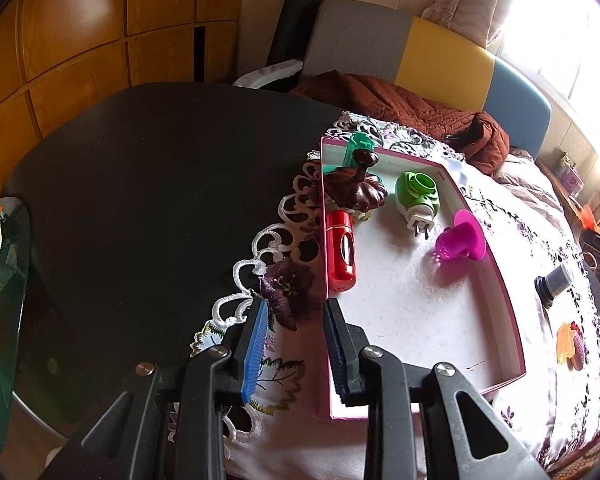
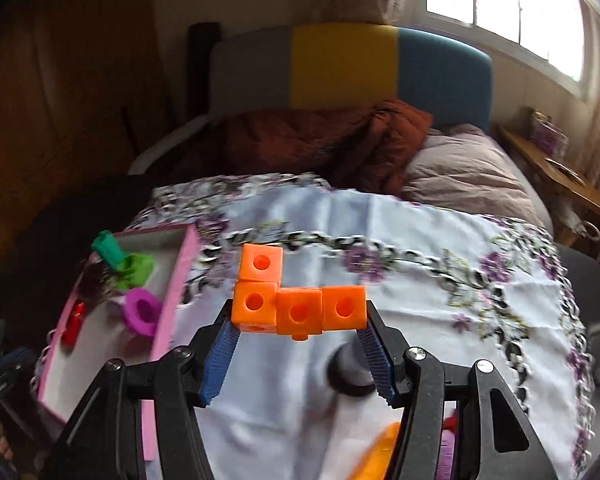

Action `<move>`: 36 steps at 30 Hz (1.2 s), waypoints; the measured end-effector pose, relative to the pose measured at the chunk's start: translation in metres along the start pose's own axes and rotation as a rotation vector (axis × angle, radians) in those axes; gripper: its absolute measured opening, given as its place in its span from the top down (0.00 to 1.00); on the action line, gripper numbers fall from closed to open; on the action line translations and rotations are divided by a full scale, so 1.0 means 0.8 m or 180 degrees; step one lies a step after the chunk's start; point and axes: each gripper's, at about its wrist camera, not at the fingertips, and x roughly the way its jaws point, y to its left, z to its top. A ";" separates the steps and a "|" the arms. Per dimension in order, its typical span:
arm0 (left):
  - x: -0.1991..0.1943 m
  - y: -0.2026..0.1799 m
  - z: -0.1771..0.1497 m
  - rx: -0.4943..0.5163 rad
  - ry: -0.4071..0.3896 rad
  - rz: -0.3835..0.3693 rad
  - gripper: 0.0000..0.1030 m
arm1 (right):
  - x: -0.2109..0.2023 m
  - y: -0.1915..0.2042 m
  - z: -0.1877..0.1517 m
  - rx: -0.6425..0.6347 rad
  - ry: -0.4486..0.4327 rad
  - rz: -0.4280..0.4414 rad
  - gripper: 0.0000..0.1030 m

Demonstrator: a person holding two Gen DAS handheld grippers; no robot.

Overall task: Organize rigid objects
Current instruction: 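Carry the orange cubes into the tray and open the right tool, then withdraw the open right tool from the tray back over the cloth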

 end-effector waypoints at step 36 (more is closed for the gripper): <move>-0.004 0.019 -0.005 -0.0092 -0.0056 0.0035 0.73 | 0.102 0.241 -0.044 -0.0614 0.0529 0.0813 0.24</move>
